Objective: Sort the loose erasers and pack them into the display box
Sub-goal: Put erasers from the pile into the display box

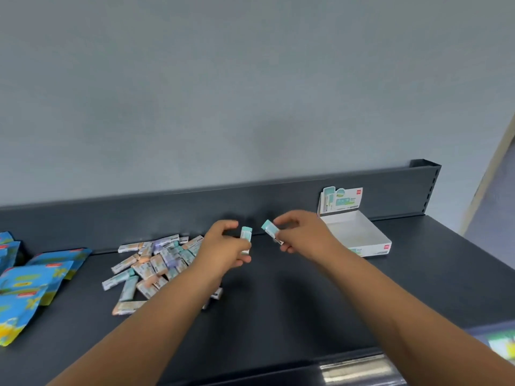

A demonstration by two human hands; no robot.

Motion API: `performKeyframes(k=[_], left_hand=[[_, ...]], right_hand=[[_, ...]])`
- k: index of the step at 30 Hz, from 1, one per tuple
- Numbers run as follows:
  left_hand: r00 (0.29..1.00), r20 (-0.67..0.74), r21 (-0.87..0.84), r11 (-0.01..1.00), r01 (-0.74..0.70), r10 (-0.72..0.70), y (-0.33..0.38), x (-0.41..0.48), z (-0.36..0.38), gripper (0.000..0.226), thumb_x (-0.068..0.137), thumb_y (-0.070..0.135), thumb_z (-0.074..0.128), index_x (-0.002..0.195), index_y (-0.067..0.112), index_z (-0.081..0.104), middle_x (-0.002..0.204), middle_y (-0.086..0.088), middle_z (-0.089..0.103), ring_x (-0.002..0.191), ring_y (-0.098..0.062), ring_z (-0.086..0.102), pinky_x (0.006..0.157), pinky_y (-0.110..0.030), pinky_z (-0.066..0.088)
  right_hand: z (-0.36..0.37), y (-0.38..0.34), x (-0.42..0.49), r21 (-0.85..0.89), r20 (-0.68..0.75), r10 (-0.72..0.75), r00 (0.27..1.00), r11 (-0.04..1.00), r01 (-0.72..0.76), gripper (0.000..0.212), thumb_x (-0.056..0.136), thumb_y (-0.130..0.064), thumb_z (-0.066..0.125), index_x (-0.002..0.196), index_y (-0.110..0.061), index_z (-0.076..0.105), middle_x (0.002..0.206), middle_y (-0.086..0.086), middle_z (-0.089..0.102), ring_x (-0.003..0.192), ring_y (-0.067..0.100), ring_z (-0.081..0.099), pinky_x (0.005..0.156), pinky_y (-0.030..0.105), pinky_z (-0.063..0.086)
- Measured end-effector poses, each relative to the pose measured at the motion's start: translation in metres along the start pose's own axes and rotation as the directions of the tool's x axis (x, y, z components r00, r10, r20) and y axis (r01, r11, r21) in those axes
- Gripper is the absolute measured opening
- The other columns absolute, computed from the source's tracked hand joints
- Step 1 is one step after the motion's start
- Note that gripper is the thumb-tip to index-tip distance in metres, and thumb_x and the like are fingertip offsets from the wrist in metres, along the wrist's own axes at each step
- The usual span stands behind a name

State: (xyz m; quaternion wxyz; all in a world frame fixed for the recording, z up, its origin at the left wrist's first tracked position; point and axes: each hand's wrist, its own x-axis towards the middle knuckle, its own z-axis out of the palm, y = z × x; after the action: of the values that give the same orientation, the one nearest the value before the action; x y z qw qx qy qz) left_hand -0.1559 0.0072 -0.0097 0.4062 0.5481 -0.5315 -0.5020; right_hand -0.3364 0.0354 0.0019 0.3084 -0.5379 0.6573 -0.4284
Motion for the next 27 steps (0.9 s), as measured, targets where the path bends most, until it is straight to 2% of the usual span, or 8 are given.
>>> performKeyframes(k=[2,5,9,11,13,17,22,27], left_hand=[[1.000,0.026,0.016,1.000,-0.014,0.013,0.008,-0.002,0.023,0.050,0.085,0.001,0.061,0.121,0.035,0.058,0.103,-0.003,0.068,0.064,-0.021,0.073,0.063,-0.027,0.057],[0.999,0.035,-0.032,0.999,-0.019,0.021,0.018,-0.002,0.054,0.040,0.088,0.001,0.059,0.116,0.027,0.067,0.110,-0.003,0.066,0.066,-0.022,0.076,0.064,-0.028,0.060],[1.000,0.009,-0.096,0.995,-0.027,0.028,0.023,-0.002,0.085,0.026,0.088,0.010,0.073,0.112,0.020,0.067,0.100,-0.007,0.074,0.071,-0.021,0.077,0.063,-0.026,0.059],[0.999,-0.022,-0.069,0.997,-0.033,0.031,0.023,-0.001,0.096,0.026,0.086,0.016,0.078,0.110,0.018,0.068,0.096,-0.007,0.077,0.067,-0.017,0.075,0.060,-0.024,0.054],[0.998,-0.059,-0.097,0.995,-0.030,0.024,0.022,0.003,0.106,0.028,0.084,0.016,0.080,0.109,0.015,0.067,0.096,-0.009,0.077,0.065,-0.016,0.074,0.058,-0.022,0.054],[0.997,-0.068,-0.161,0.986,-0.032,0.021,0.027,0.013,0.124,0.033,0.083,0.015,0.082,0.109,0.011,0.064,0.098,-0.013,0.075,0.072,-0.018,0.077,0.067,-0.025,0.060],[0.999,-0.013,-0.183,0.982,-0.052,0.050,0.033,0.022,0.150,0.037,0.083,0.011,0.081,0.111,0.013,0.056,0.100,-0.014,0.070,0.069,-0.019,0.075,0.072,-0.029,0.062],[0.999,0.006,-0.180,0.983,-0.044,0.046,0.038,0.031,0.178,0.024,0.086,0.009,0.078,0.107,0.007,0.066,0.101,-0.019,0.073,0.072,-0.018,0.075,0.068,-0.026,0.061]], right_hand=[[-0.022,0.001,0.004,0.005,0.039,-0.027,0.999,1.000,0.027,0.024,0.083,-0.008,0.068,0.097,-0.026,0.074,0.085,0.002,0.077,0.063,0.014,0.072,0.073,0.034,0.062],[-0.053,0.005,0.010,-0.038,0.102,-0.088,0.991,0.995,0.093,0.024,0.083,-0.009,0.068,0.094,-0.028,0.076,0.081,-0.002,0.077,0.066,0.012,0.070,0.074,0.031,0.060],[-0.085,0.015,0.027,-0.212,0.097,-0.149,0.984,0.963,0.167,0.026,0.085,-0.013,0.062,0.099,-0.030,0.076,0.085,-0.007,0.074,0.076,0.010,0.067,0.081,0.030,0.055],[-0.098,0.022,0.032,-0.173,0.079,-0.141,0.987,0.973,0.153,0.027,0.088,-0.014,0.062,0.108,-0.030,0.070,0.088,-0.003,0.074,0.074,0.010,0.067,0.071,0.022,0.052],[-0.109,0.028,0.035,-0.095,0.048,-0.118,0.992,0.988,0.123,0.023,0.090,-0.013,0.063,0.106,-0.029,0.066,0.087,0.003,0.075,0.065,0.009,0.066,0.060,0.016,0.047],[-0.130,0.043,0.043,-0.095,-0.008,-0.068,0.998,0.993,0.066,0.013,0.087,-0.019,0.071,0.094,-0.028,0.071,0.084,0.000,0.075,0.067,0.011,0.069,0.076,0.040,0.058],[-0.160,0.055,0.053,-0.221,-0.018,-0.036,0.999,0.975,0.031,0.026,0.075,-0.019,0.087,0.095,-0.026,0.072,0.076,-0.001,0.075,0.069,0.012,0.070,0.079,0.039,0.060],[-0.173,0.061,0.070,-0.451,0.091,-0.049,0.995,0.889,0.085,0.020,0.078,-0.022,0.084,0.092,-0.022,0.070,0.072,-0.003,0.076,0.070,0.007,0.073,0.077,0.033,0.061]])
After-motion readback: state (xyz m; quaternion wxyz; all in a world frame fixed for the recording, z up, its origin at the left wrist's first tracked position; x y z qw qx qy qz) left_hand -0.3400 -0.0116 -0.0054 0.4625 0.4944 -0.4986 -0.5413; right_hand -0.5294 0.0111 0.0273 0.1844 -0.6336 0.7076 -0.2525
